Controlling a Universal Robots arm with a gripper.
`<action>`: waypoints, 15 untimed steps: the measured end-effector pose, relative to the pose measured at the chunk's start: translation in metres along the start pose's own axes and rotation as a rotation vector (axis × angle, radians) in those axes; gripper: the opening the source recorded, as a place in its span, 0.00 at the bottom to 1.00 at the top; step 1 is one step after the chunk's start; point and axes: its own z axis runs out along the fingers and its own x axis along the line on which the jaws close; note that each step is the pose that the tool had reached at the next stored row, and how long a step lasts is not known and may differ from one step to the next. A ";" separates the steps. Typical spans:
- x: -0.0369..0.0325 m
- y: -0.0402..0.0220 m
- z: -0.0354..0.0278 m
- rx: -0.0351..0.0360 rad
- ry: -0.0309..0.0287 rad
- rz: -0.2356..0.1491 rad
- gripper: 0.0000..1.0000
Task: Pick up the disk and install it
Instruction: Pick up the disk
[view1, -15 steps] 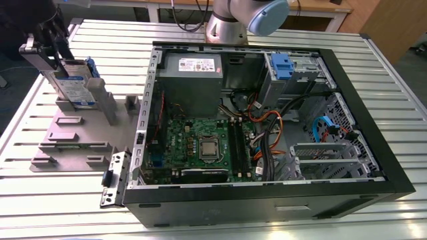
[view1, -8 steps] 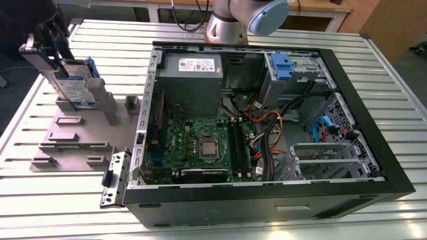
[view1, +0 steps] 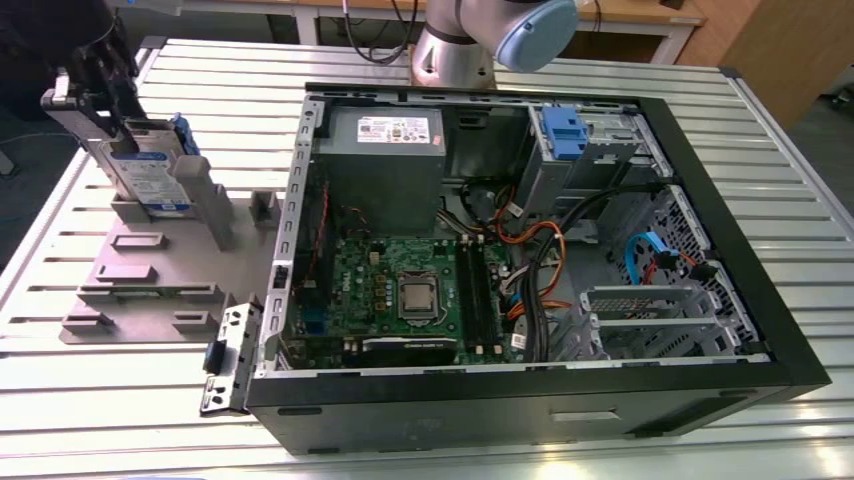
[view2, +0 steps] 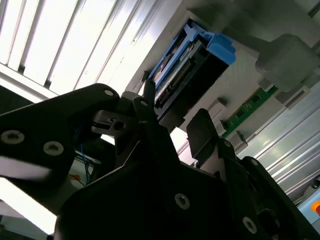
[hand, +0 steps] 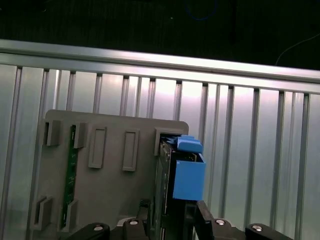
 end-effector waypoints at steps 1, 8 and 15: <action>0.0000 -0.0001 -0.0001 -0.0001 0.0001 0.000 0.36; 0.0000 -0.0003 0.0000 0.0000 0.0000 0.000 0.35; 0.0000 -0.0004 0.0002 0.0011 -0.0004 0.035 0.35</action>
